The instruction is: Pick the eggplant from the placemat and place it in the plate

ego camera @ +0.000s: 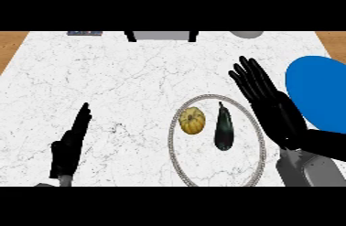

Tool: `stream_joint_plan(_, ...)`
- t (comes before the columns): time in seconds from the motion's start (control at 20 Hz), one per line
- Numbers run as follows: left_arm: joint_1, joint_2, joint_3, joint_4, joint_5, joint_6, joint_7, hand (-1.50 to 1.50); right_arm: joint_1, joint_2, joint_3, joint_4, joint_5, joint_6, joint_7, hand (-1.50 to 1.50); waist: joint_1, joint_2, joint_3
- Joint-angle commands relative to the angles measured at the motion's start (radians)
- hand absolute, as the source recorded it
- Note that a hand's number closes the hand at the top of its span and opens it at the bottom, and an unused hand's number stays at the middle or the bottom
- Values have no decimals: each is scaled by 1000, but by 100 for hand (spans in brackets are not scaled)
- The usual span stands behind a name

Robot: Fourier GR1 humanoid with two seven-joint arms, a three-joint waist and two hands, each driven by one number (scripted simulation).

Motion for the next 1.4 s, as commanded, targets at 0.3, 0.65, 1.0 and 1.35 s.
stream_joint_plan(0.3,-4,-43,-4,-6,82,-56,107,0,6,-428,-143,262,319,-126,224,150,-8,52,-12)
stream_joint_plan(0.65,-7,-47,-5,-76,153,-97,274,0,28,-199,-333,355,301,-549,197,-150,13,10,25)
stream_joint_plan(1.0,-19,-91,12,-10,109,-118,232,0,82,-316,-261,221,362,-398,382,-150,8,10,23)
stream_joint_plan(1.35,-5,-75,12,-52,126,-137,274,0,17,-454,-81,191,374,-102,612,-150,30,14,23)
